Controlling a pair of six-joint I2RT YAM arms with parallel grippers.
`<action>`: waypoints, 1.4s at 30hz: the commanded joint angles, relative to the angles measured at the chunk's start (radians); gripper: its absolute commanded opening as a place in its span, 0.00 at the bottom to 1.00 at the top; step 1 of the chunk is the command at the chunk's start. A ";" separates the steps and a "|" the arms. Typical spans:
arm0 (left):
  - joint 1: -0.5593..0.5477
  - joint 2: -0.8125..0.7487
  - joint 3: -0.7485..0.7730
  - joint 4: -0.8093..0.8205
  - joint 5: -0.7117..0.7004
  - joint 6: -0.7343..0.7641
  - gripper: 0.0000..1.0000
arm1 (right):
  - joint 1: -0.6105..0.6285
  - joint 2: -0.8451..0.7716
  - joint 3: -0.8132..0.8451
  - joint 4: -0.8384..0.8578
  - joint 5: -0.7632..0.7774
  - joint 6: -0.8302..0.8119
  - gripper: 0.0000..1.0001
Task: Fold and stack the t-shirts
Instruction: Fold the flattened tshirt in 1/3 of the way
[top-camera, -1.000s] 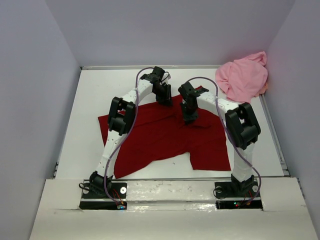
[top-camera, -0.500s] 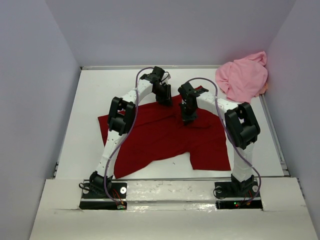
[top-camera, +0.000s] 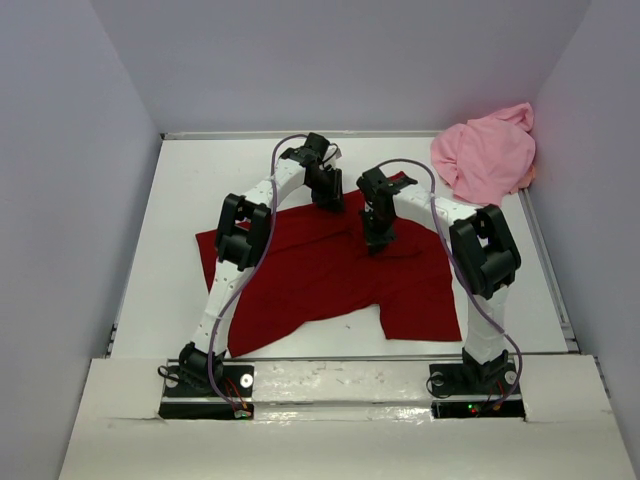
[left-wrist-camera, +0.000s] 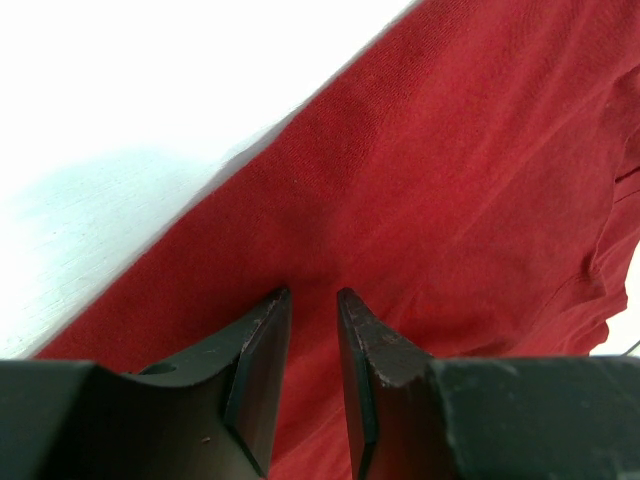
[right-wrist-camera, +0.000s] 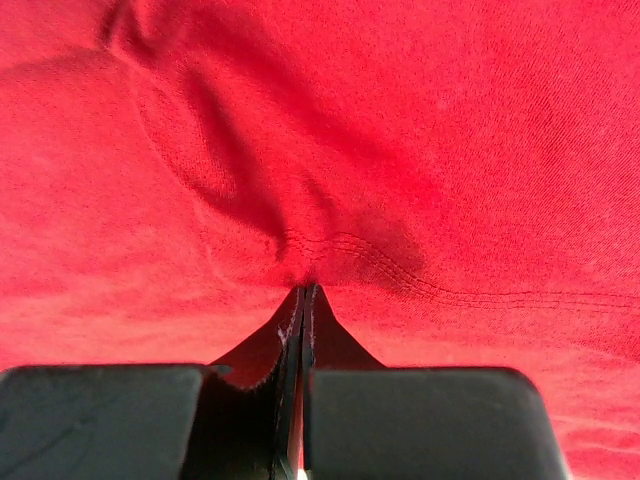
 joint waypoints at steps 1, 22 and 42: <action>0.026 0.076 -0.024 -0.108 -0.123 0.055 0.41 | 0.011 -0.048 -0.027 -0.040 0.001 0.011 0.00; 0.029 0.077 -0.024 -0.108 -0.128 0.056 0.41 | 0.011 -0.088 -0.004 -0.034 -0.022 0.039 0.61; 0.089 0.093 0.014 -0.010 -0.016 0.072 0.43 | -0.257 0.006 0.189 0.101 -0.168 -0.004 0.55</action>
